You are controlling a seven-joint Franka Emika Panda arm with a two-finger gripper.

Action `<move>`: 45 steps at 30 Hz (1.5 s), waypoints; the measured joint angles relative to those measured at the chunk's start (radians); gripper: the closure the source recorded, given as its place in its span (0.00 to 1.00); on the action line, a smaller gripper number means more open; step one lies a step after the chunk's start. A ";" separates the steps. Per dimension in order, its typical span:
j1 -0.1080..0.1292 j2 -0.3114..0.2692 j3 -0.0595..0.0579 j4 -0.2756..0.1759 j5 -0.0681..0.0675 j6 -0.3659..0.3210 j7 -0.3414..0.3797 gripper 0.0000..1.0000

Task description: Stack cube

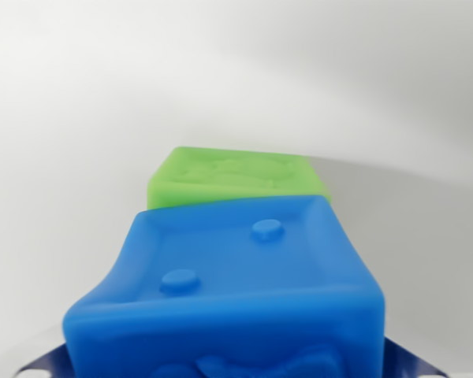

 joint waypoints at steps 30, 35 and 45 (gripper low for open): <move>0.000 -0.001 0.000 0.000 0.000 -0.002 0.000 0.00; 0.001 -0.016 -0.001 -0.001 0.000 -0.014 0.000 0.00; 0.002 -0.060 -0.004 -0.007 -0.001 -0.051 0.000 0.00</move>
